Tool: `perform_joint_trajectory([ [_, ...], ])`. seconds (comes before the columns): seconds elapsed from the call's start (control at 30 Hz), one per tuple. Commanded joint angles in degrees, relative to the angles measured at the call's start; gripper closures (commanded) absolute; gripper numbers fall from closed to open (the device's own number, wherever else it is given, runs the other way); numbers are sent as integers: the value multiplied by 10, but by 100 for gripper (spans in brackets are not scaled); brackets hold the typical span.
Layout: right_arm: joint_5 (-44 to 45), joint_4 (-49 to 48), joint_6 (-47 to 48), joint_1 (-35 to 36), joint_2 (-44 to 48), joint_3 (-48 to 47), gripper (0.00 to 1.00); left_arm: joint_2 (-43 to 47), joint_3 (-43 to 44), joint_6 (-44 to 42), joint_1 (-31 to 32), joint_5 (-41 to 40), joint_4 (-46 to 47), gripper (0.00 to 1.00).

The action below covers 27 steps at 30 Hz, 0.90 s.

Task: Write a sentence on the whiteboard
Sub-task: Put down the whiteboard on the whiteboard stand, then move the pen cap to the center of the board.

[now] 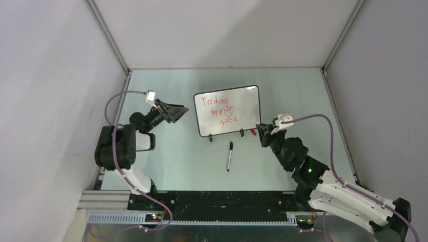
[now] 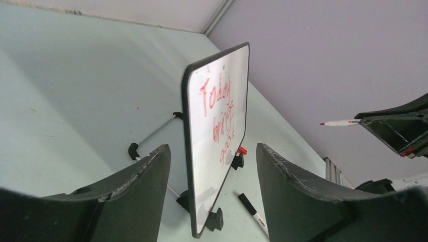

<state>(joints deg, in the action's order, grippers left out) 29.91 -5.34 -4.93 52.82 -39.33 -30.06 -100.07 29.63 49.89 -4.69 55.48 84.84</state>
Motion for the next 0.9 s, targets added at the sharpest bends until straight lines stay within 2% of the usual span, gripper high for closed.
perform_joint_trajectory([
  [0.0,50,-32,3,1,51,48,100,103,-61,-62,-4,-75,8,35],
  [0.03,57,-47,1,1,59,62,100,142,-85,-81,-4,-87,-4,36],
  [0.1,81,-62,-3,-1,65,78,100,218,-100,-123,3,-121,-97,36],
  [0.13,99,-71,-8,-1,65,87,100,246,-99,-147,10,-153,-216,35],
  [0.17,108,-75,-10,-2,65,91,100,307,-86,-206,30,-172,-291,35],
  [0.2,129,-82,-16,-2,65,98,100,336,-76,-246,50,-233,-450,37],
  [0.23,137,-84,-19,-2,68,100,100,396,-55,-321,97,-278,-519,38],
  [0.27,154,-86,-24,-2,71,104,100,421,-47,-352,119,-352,-622,39],
  [0.3,160,-88,-25,-1,79,107,100,467,-42,-394,157,-380,-654,38],
  [0.33,170,-96,-23,-2,84,116,100,510,-45,-405,168,-408,-690,38],
  [0.37,173,-101,-22,-1,97,121,100,535,-57,-414,179,-407,-698,32],
  [0.43,184,-118,-19,-2,121,141,100,583,-90,-410,181,-402,-676,5],
  [0.47,192,-129,-16,-3,140,154,100,624,-105,-395,181,-414,-659,2],
  [0.5,195,-134,-13,-3,149,161,100,646,-146,-339,180,-460,-619,1],
  [0.6,198,-151,3,-7,196,192,100,780,-237,-197,179,-586,-599,1],
  [0.63,198,-152,4,-7,203,202,100,805,-251,-182,178,-616,-589,1],
  [0.73,197,-141,4,-9,231,210,100,901,-282,-137,178,-629,-582,1],
  [0.77,199,-142,5,-9,233,213,100,912,-280,-113,178,-659,-618,1],
  [0.8,200,-143,6,-10,235,213,100,921,-273,-37,179,-677,-639,1],
  [0.83,203,-143,8,-10,235,213,100,917,-272,-6,179,-690,-658,1],
  [0.87,205,-143,9,-10,235,213,100,895,-272,22,178,-678,-648,1],
])
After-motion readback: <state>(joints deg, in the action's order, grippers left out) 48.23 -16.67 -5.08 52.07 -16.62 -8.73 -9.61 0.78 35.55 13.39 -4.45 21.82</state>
